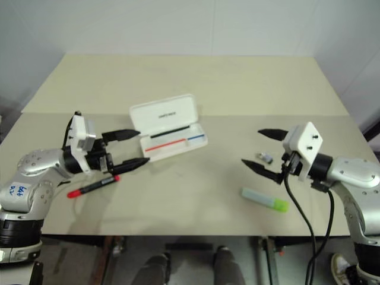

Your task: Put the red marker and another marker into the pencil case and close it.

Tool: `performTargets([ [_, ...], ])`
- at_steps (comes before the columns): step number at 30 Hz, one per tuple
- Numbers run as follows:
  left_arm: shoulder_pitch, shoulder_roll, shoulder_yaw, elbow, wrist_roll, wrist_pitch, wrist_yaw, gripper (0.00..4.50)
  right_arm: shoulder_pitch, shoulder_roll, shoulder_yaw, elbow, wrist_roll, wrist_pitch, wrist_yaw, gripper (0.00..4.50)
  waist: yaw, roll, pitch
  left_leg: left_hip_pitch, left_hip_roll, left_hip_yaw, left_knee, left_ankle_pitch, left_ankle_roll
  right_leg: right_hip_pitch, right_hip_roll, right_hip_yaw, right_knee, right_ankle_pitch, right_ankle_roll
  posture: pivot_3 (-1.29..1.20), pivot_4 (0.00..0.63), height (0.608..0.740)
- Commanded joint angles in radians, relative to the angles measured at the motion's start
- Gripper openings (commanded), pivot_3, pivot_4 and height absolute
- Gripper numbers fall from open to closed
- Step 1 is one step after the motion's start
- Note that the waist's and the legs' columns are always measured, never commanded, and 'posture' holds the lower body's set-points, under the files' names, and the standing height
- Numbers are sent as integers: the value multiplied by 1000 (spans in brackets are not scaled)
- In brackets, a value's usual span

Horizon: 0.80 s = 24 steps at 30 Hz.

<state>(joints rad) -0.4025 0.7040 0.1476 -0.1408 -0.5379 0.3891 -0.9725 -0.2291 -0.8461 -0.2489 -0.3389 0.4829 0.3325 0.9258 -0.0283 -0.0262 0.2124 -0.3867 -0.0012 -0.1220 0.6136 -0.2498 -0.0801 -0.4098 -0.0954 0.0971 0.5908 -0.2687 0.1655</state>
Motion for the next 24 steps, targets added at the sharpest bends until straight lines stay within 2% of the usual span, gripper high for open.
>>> performTargets([
  [1,-6,-2,11,-3,4,-17,3,4478,-24,0,-25,-13,9,-7,-15,4500,0,0,0,0,0,0,0,0,0,0,0,0,0,0,0,0,150,740],
  [10,-10,3,-19,-17,19,1,1,4478,-45,50,37,-50,23,4,-21,4500,-1,0,0,0,0,0,0,0,0,0,0,0,0,0,0,0,150,740],
  [14,-15,8,-31,24,48,11,8,4478,-106,103,117,-79,27,18,-37,4500,-3,0,0,1,0,0,0,0,0,0,0,0,1,0,0,0,150,740],
  [17,-28,-9,-60,69,106,-28,35,3880,-145,141,163,-84,23,20,-42,4500,-2,0,0,1,0,0,0,0,0,0,0,0,2,0,1,0,150,740],
  [20,-25,-17,-89,102,171,-73,57,2984,-161,169,197,-95,11,29,-63,4500,1,0,0,1,0,0,0,0,0,0,0,0,1,1,2,0,150,740],
  [24,-44,-54,-174,154,282,-113,110,2984,-154,177,194,-112,15,28,-72,4500,4,0,0,-1,0,-1,0,0,0,0,0,0,1,1,2,0,150,740],
])
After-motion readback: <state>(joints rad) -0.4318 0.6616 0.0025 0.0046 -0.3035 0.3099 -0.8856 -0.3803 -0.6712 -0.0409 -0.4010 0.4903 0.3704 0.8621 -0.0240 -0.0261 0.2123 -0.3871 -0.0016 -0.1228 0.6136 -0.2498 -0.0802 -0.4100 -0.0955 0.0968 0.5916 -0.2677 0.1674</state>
